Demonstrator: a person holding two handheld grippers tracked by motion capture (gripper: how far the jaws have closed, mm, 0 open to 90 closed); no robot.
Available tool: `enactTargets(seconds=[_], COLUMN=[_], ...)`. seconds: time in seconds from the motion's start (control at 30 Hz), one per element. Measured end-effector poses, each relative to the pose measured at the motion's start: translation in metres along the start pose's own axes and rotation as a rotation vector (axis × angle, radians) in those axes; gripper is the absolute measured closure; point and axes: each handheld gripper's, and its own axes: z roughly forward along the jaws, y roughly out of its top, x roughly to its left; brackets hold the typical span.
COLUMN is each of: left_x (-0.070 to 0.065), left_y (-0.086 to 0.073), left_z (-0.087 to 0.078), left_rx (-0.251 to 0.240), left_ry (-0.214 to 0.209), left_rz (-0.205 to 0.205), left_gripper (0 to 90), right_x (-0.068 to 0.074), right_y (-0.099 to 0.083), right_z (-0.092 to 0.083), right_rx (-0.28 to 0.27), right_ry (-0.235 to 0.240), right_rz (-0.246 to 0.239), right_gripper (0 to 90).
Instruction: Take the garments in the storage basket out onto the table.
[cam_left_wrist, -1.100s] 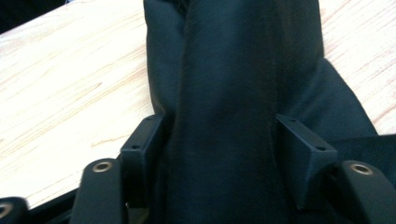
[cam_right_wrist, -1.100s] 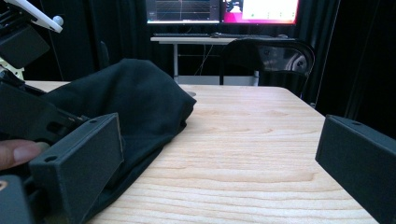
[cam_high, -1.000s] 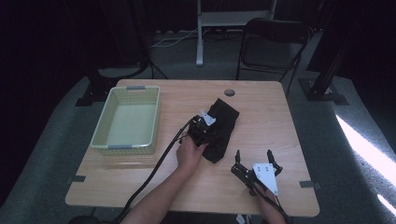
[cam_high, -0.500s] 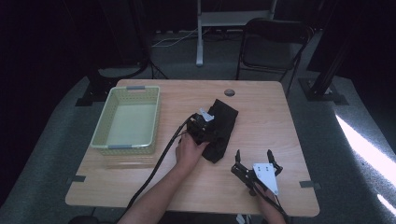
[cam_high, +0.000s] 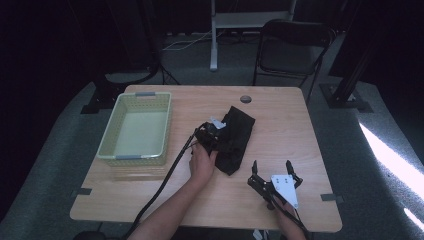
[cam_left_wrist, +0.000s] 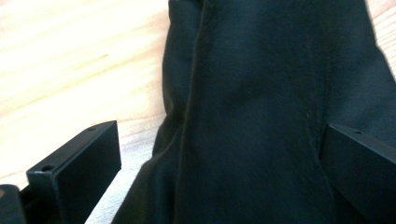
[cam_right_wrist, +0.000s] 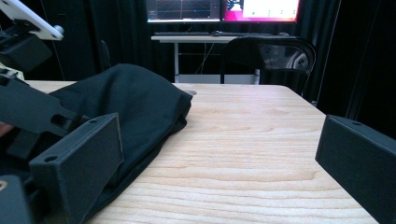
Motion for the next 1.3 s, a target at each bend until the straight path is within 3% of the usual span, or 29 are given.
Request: enactTargets(seconds=[0.17, 0.23, 0.3, 0.33, 0.37, 0.43, 0.77, 0.97, 1.3], left_x=[0.003, 0.004, 0.005, 0.005, 0.006, 0.007, 0.006, 0.007, 0.007], left_y=[0.000, 0.000, -0.001, -0.001, -0.001, -0.001, -0.007, -0.016, -0.030], left_z=[-0.008, -0.010, -0.015, -0.015, -0.019, -0.022, -0.042, -0.053, -0.076], left_rx=[-0.035, -0.039, -0.084, -0.084, -0.120, -0.128, -0.173, -0.189, -0.235], left_ry=[-0.054, -0.098, -0.114, -0.114, -0.129, -0.137, -0.116, -0.134, -0.117], left_rz=[-0.023, -0.034, -0.047, -0.047, -0.067, -0.075, -0.065, -0.058, -0.015], left_gripper=[0.5, 0.5, 0.5, 0.5, 0.5, 0.5, 0.5, 0.5, 0.5], right_x=[0.000, 0.000, 0.000, 0.000, 0.000, 0.000, 0.000, 0.000, 0.000], right_y=[0.000, 0.000, 0.000, 0.000, 0.000, 0.000, 0.000, 0.000, 0.000], right_z=[0.000, 0.000, 0.000, 0.000, 0.000, 0.000, 0.000, 0.000, -0.001], right_rx=[0.001, 0.001, 0.001, 0.001, 0.001, 0.000, 0.000, -0.001, -0.002], right_ry=[0.002, 0.002, 0.002, 0.002, 0.002, 0.003, 0.004, 0.003, 0.002], right_rz=[-0.001, 0.000, 0.000, 0.000, 0.000, 0.001, 0.002, 0.003, 0.005], right_gripper=[0.1, 0.1, 0.1, 0.1, 0.1, 0.0, 0.1, 0.1, 0.0])
